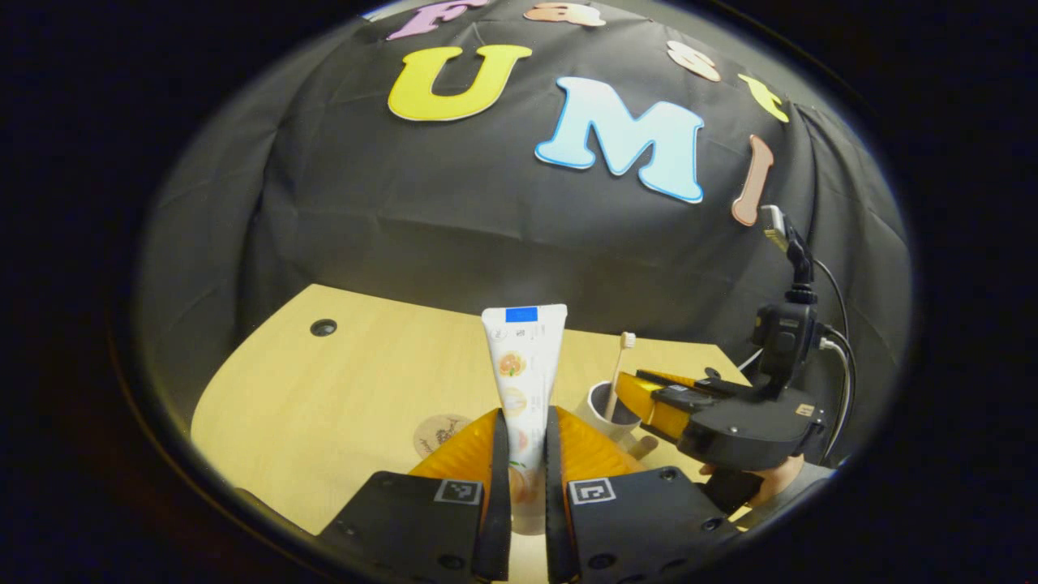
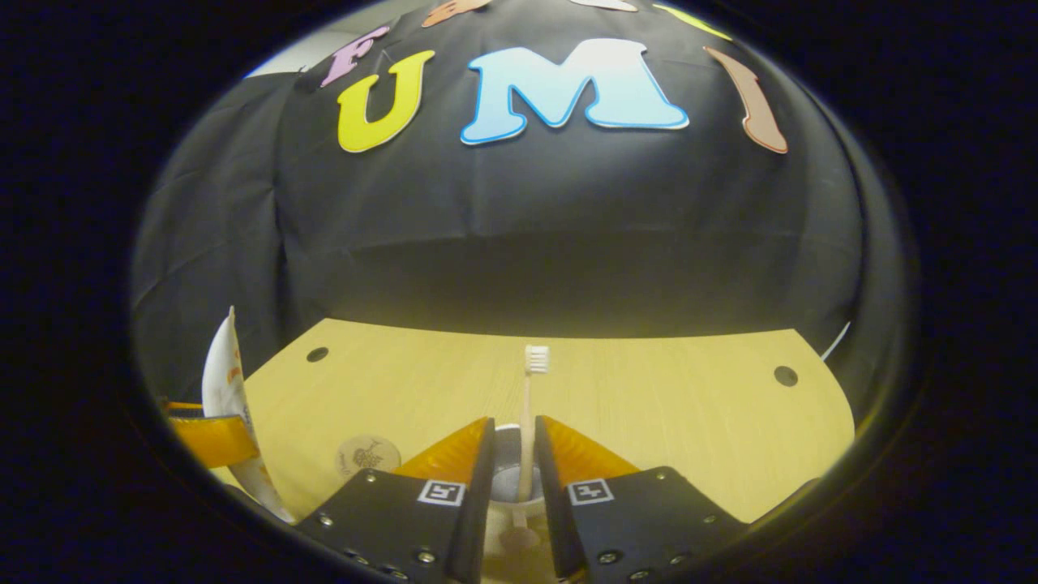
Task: Put the toothbrush and toothpaste on the desktop into the cup, then pick up the cup and place it on the coaster on the desktop.
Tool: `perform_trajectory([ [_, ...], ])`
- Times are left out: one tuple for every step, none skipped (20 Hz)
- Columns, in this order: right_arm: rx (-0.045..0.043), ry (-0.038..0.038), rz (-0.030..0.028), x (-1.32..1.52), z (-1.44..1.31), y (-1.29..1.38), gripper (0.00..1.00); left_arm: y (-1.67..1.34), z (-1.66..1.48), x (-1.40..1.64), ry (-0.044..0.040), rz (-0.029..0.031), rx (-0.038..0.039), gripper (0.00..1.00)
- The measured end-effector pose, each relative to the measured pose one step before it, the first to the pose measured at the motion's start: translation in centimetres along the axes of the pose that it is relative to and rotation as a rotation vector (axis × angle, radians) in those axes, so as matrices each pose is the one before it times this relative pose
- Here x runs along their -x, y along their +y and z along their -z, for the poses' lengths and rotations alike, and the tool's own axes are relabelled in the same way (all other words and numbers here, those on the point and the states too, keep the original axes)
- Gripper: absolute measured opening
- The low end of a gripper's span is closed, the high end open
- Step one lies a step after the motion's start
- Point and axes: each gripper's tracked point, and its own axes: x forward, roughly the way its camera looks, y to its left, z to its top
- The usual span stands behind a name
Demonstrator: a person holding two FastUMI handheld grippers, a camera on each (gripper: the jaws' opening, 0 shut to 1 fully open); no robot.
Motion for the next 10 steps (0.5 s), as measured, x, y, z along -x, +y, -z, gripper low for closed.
perform_trajectory([
  [-0.00112,-0.00526,-0.00118,0.619,-0.126,-0.177,0.32,-0.233,-0.113,-0.178,-0.00241,0.00606,0.00092,0.24],
  [-0.0002,-0.00325,0.00153,0.624,-0.015,-0.186,0.53,-0.221,-0.047,-0.091,-0.00493,0.00693,0.00059,0.24],
  [0.00017,-0.00724,0.01197,0.715,-0.243,-0.541,0.59,-0.251,-0.159,-0.164,-0.00427,0.00521,-0.00301,0.25],
  [0.00055,-0.0063,0.01115,0.51,0.046,-0.467,0.71,-0.219,-0.079,-0.191,-0.00671,0.0023,-0.00515,0.25],
  [0.00062,-0.00392,0.0152,0.798,0.021,-0.618,0.79,-0.298,-0.218,-0.161,-0.00922,0.00858,-0.00382,0.25],
  [0.00048,-0.00469,0.02301,0.954,0.021,-0.839,0.93,-0.335,-0.383,-0.217,-0.0142,0.00987,-0.00417,0.24],
  [-0.00422,-0.00787,0.02425,0.899,-0.098,-0.943,0.94,-0.387,-0.524,-0.383,-0.01855,0.00825,-0.00686,0.24],
  [-0.00841,-0.00639,0.015,0.961,0.043,-0.772,0.94,-0.432,-0.65,-0.402,-0.02252,0.01074,-0.00894,0.25],
  [-0.00965,0.00009,0.01725,0.952,0.125,-0.882,0.94,-0.557,-0.608,-0.515,-0.02673,0.01422,-0.00876,0.22],
  [-0.00914,0.00039,0.0215,0.88,0.238,-1.002,0.94,-0.581,-0.81,-0.675,-0.03133,0.01679,-0.00529,0.25],
])
